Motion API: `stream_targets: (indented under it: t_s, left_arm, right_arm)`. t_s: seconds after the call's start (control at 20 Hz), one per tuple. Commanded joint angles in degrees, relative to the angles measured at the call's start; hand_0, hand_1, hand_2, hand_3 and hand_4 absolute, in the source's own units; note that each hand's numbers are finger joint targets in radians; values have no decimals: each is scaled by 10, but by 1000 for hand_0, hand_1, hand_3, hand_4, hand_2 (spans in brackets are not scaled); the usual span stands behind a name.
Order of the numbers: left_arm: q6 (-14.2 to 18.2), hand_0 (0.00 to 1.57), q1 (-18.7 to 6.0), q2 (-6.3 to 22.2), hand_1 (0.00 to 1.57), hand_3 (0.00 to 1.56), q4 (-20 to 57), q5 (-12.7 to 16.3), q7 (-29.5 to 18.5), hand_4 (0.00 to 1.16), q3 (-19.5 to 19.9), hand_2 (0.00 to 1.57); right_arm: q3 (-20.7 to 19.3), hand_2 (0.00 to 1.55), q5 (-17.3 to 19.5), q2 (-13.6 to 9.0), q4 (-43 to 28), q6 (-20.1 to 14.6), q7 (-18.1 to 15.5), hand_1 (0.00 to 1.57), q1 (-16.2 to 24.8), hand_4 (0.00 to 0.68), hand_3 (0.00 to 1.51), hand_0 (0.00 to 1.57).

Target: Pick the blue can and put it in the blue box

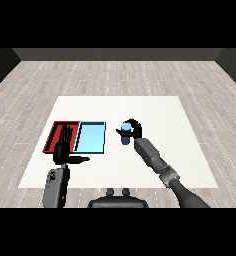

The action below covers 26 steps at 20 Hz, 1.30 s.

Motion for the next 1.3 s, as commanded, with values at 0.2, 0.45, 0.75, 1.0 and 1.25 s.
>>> stream_targets:
  t_s: [0.2, 0.45, 0.75, 1.0, 1.25]
  left_arm:
    - [4, 0, -9, -32, 0, 0, 19, -33, 21, 0, -63, 0]
    - [-3, 0, 5, -28, 0, 0, 18, -42, 48, 0, -84, 0]
    - [35, 0, -43, -36, 0, 0, 78, -46, 47, 0, -119, 0]
    - [33, 0, -39, -36, 0, 0, 112, -32, 16, 0, -148, 0]
    - [66, 0, -92, -36, 0, 0, 163, 5, 43, 0, -189, 0]
  right_arm:
    - [25, 1449, 61, -40, -89, -36, 43, 1432, -14, 623, 1399, 1432]
    - [50, 1447, 96, -55, -195, -68, 103, 1435, -10, 617, 1403, 1435]
    - [99, 1445, 139, -116, -431, -100, 171, 1418, 155, 622, 1407, 1418]
    - [91, 1447, 180, -137, -494, -94, 232, 1419, 173, 616, 1404, 1419]
    - [96, 1451, 225, -129, -543, -100, 240, 1444, 209, 614, 1398, 1444]
